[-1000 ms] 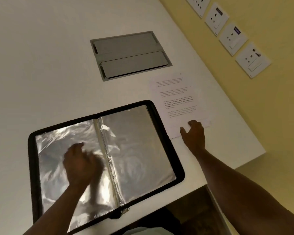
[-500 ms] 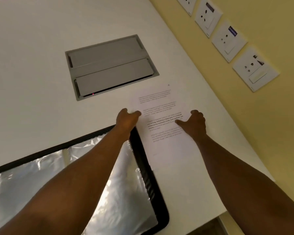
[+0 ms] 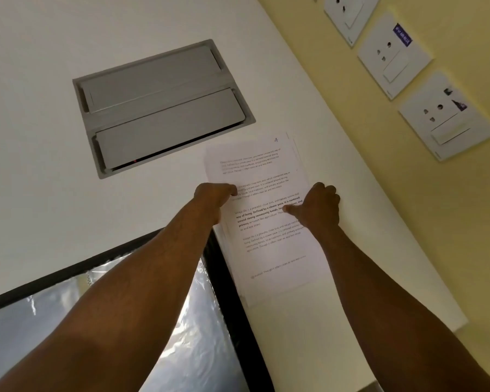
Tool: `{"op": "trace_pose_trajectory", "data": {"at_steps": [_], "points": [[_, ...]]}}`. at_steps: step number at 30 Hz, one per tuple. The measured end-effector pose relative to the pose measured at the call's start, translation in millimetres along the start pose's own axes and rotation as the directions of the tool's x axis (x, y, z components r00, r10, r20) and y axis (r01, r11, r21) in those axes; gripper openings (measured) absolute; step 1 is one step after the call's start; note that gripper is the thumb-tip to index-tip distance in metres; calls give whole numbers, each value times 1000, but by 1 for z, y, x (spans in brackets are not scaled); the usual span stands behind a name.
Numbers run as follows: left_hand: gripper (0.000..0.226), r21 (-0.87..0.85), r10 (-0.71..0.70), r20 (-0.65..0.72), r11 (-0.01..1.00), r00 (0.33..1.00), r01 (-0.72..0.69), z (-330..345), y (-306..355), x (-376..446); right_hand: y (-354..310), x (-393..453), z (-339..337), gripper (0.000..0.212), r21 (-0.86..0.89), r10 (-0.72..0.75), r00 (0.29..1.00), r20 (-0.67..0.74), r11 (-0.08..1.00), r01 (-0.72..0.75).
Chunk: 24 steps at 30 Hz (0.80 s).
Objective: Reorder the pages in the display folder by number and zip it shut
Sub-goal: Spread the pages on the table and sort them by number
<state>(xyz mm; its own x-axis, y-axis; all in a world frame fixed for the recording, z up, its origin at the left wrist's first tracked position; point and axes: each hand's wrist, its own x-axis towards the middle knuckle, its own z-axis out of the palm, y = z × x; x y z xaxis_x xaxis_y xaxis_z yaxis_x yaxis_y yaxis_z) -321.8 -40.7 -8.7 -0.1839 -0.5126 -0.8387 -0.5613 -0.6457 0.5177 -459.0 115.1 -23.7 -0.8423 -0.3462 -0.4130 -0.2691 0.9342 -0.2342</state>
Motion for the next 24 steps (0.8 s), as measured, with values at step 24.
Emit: {"op": "trace_pose_trajectory", "data": {"at_steps": [24], "points": [[26,-208,120,36,972,992,-110,-28,-18,-25,-19,3,-24,74,441,-20,923,385,882,-165]]}}
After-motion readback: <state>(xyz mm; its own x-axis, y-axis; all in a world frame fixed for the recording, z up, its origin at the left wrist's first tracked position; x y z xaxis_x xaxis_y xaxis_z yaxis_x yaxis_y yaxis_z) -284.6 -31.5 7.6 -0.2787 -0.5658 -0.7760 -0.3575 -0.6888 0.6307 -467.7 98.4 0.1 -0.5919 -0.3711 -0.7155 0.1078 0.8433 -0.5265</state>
